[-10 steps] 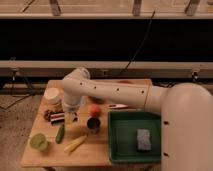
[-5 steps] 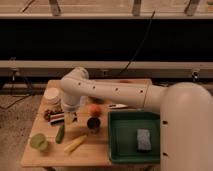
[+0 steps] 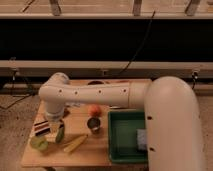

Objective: Place eraser in plastic cup

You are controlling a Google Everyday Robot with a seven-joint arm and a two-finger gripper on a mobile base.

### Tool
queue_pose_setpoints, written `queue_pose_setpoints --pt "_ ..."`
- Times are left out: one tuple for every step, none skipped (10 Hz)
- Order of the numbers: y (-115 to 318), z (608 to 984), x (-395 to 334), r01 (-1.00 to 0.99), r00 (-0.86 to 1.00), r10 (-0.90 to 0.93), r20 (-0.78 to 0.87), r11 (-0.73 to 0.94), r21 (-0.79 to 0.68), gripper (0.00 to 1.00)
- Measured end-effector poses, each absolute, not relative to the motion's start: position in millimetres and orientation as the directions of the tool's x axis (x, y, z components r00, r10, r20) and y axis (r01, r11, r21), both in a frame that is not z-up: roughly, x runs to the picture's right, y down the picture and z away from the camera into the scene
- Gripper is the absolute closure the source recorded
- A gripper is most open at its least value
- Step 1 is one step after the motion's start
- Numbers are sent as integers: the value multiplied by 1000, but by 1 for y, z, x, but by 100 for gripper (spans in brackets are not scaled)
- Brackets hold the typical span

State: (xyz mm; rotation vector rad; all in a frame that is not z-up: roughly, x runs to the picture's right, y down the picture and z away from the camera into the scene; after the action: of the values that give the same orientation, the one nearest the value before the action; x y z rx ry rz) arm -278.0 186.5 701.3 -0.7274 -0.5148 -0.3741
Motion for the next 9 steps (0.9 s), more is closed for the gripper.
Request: queue_pose_setpoints --pt "192 698 -289 511 801 -158 577 683 -523 100" --pt "197 694 -298 529 790 -170 589 675 -515 100" --pt "202 692 -304 547 780 -185 598 666 -508 100" --pt "206 691 -309 559 773 -196 603 660 -502 100" --pt "212 690 -316 573 766 -208 609 652 -497 96" --pt "216 692 -319 578 764 -215 608 647 -497 87" --pt "219 695 -320 581 764 -220 607 644 -498 77" --pt "223 695 -323 586 761 -224 608 640 -497 67" --pt "225 696 -326 591 758 -229 610 637 -495 57"
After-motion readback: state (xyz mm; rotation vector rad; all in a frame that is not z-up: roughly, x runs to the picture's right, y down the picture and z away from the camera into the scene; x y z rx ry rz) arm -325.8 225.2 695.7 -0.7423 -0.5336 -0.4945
